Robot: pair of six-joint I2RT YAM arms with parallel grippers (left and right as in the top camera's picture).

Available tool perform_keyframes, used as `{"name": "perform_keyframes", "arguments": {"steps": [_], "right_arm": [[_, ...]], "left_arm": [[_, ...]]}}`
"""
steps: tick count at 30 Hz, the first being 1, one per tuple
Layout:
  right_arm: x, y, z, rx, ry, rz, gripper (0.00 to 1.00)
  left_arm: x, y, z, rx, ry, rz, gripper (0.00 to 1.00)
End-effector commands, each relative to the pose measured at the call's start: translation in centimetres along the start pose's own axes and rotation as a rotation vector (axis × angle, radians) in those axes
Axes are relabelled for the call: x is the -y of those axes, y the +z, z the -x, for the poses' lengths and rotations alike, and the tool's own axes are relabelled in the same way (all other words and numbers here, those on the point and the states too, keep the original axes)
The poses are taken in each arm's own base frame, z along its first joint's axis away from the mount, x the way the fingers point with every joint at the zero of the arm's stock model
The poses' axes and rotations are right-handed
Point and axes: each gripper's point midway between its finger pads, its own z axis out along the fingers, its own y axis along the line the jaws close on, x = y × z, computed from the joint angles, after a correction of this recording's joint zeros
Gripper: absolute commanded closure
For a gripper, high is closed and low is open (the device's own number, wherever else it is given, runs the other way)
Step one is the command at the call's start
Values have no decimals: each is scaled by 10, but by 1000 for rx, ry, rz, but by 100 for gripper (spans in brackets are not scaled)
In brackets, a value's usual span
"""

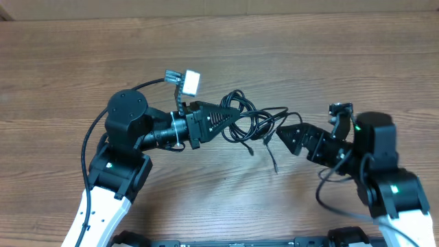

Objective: Untangle cables

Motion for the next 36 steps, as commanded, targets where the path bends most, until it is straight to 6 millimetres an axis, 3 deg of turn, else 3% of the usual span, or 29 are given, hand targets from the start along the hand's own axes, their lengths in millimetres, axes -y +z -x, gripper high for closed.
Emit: {"name": "perform_keyframes", "arguments": {"steps": [1,4,11,16,19,22,27,32,36], "right_arm": [[-49,-27,-6,24,-73,210,0],[-56,-35,-5,45,-37,233,0],[-59,-35,-4,48,-43,245,0],[-51,-33,0,69,-35,205,0],[-34,-30,2,87,2,121,0],[-5,-23,2,93,56,-16,0],[43,-16,5,109,128,-250,0],[59,-11,11,118,143,-326,0],[52,-7,16,122,133,-285,0]], "left_arm": [[11,-2,7,26,126,-11,96],[15,0,5,19,115,-23,96],[63,20,-6,13,206,-168,96],[84,23,-6,25,190,-233,96],[95,23,-6,24,157,-272,96],[109,20,-5,24,154,-326,96],[148,3,-6,13,226,-486,96],[153,0,-10,-22,184,-510,96],[154,-2,-17,-64,190,-522,96]]}}
